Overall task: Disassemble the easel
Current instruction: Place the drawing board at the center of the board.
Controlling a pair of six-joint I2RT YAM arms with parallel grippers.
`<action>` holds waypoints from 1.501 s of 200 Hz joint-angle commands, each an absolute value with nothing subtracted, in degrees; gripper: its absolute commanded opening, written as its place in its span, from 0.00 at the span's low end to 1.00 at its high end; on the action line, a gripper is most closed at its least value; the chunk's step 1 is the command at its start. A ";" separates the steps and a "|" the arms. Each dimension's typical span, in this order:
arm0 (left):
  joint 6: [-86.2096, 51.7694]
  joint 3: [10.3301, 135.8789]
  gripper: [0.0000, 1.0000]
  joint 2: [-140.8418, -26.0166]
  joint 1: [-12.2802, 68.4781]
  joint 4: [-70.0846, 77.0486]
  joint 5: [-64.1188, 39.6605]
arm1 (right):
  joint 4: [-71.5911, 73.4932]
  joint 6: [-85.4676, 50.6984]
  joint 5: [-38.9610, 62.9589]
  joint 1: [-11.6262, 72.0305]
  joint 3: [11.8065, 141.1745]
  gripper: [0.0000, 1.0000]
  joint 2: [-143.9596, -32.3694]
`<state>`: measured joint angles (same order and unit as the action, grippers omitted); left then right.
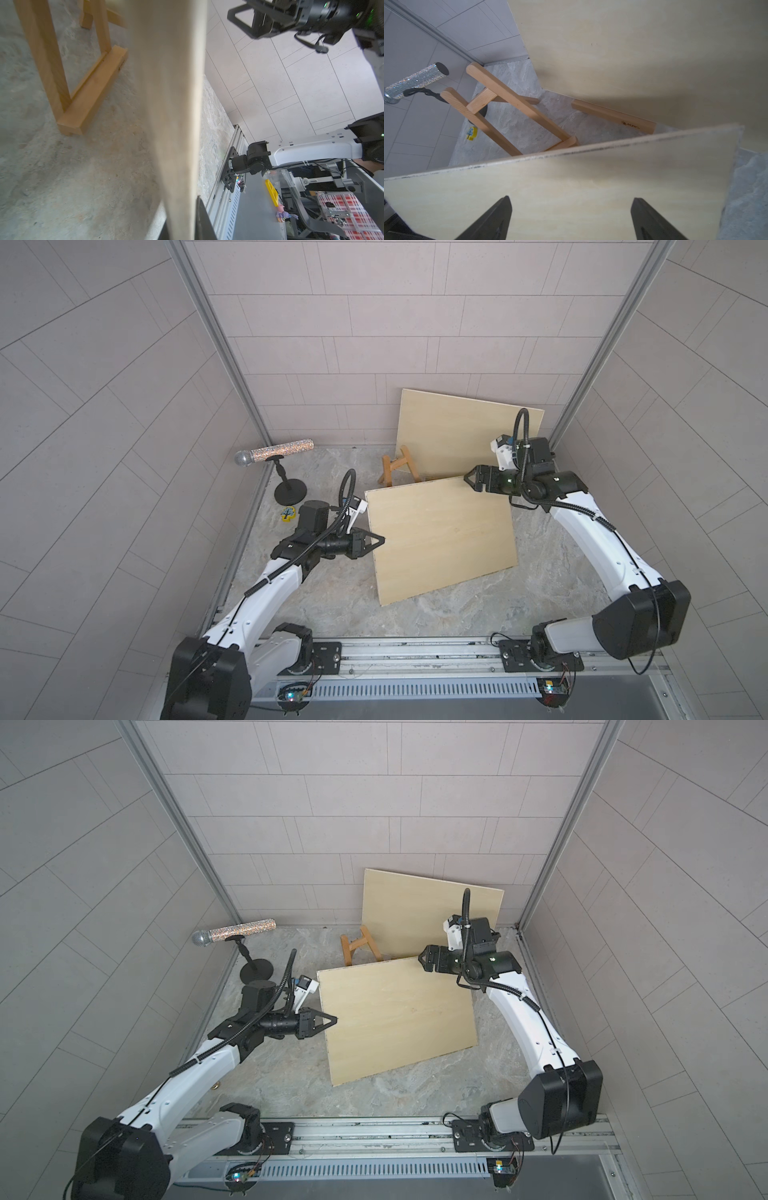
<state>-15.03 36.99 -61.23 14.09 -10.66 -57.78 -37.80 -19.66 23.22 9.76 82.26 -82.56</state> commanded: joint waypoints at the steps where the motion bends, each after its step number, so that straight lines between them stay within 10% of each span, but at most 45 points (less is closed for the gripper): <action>1: -12.12 37.00 0.00 -62.73 14.93 -13.77 -47.76 | -45.60 -12.68 18.63 11.04 88.34 0.94 -86.66; 141: -15.16 36.30 0.00 -68.37 19.17 -7.91 -43.63 | -55.47 -1.35 5.75 17.49 102.19 0.94 -106.46; 300: -29.13 35.47 0.00 -80.84 31.33 7.44 -29.11 | -55.64 -5.49 15.27 9.34 89.53 0.94 -96.81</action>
<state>-32.56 36.29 -78.17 30.02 4.05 -48.80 -52.01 -3.16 8.75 9.87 88.38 -99.72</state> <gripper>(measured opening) 0.176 0.936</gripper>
